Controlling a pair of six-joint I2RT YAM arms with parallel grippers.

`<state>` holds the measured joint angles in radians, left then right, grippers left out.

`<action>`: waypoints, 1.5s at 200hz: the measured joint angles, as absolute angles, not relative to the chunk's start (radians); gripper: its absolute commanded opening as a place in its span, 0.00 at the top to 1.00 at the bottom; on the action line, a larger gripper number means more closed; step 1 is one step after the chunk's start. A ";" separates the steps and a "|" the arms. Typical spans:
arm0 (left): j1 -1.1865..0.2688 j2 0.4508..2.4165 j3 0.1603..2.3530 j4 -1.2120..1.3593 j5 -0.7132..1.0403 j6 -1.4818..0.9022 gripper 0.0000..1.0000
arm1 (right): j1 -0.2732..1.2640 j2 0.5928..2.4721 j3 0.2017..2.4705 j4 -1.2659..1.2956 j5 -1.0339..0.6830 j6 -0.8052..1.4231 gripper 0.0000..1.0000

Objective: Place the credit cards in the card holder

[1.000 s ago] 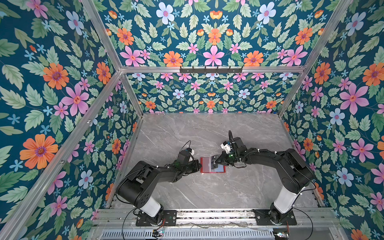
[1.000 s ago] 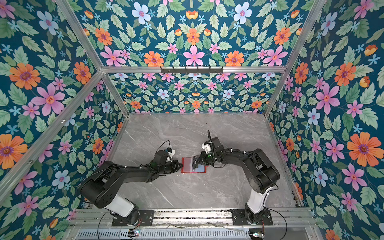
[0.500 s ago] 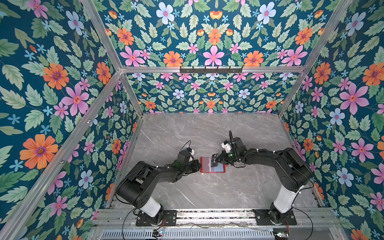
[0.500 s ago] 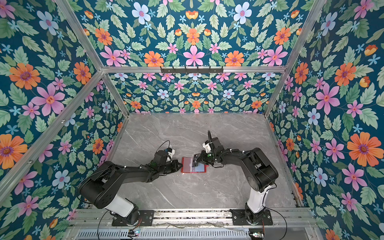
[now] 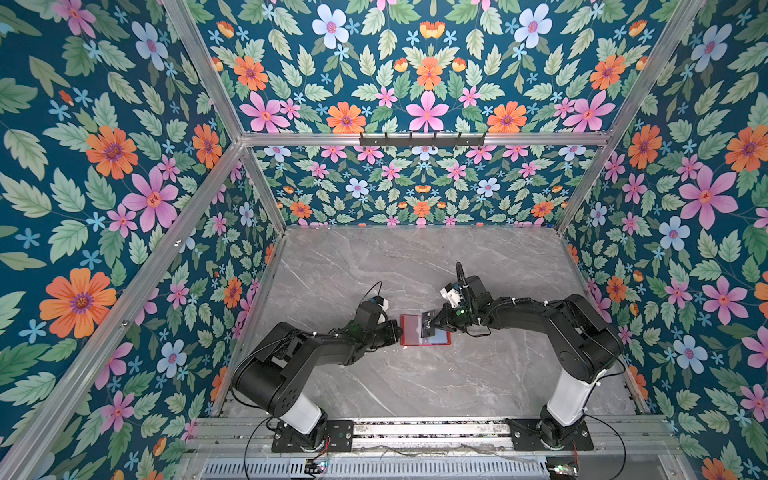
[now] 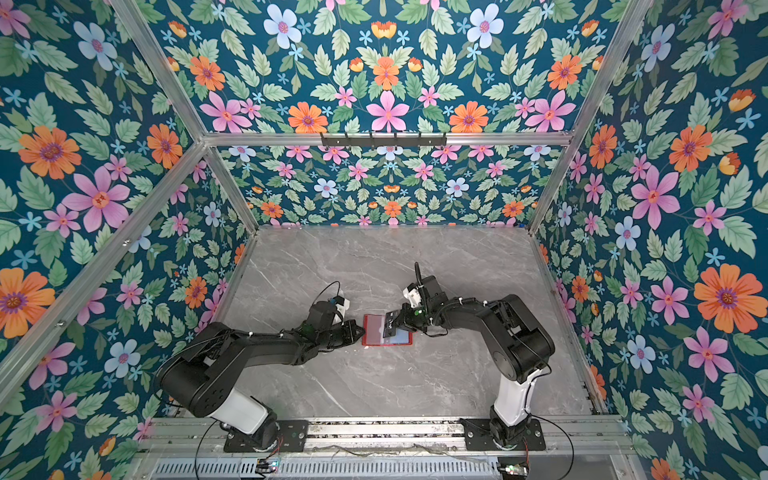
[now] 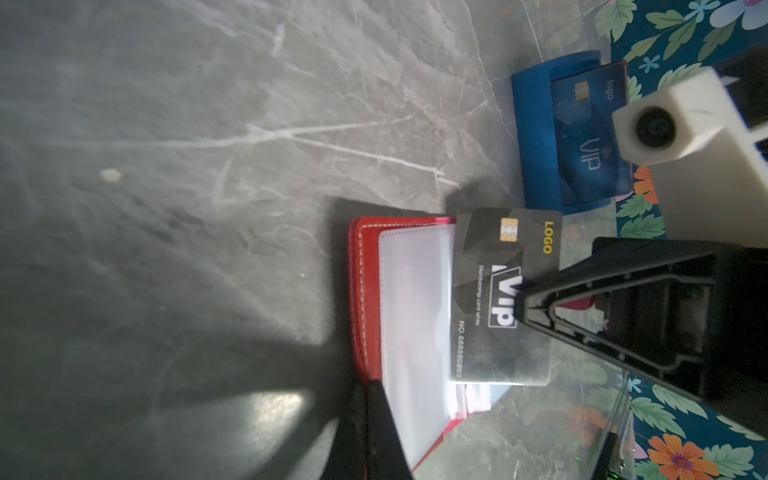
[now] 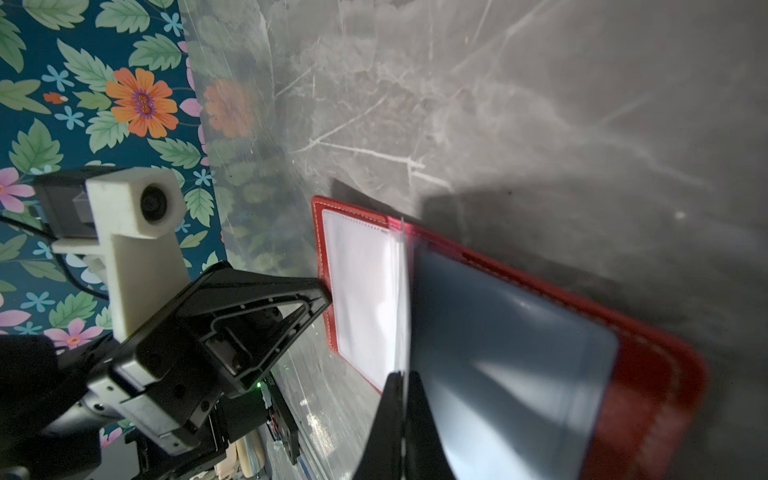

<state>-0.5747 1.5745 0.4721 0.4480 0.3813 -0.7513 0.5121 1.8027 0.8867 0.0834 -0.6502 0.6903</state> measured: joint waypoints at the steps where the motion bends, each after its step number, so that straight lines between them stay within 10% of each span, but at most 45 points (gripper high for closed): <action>1: -0.575 1.575 0.472 0.448 0.381 -0.751 1.00 | 0.512 1.803 0.887 0.082 -0.651 0.689 1.00; 300: -0.589 1.587 0.487 0.428 0.303 -0.754 1.00 | 0.511 1.893 0.955 0.047 -0.767 0.669 1.00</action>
<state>-0.5888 1.5871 0.4866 0.4282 0.3027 -0.7540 0.5114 1.8931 0.9550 0.0475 -0.7670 0.6689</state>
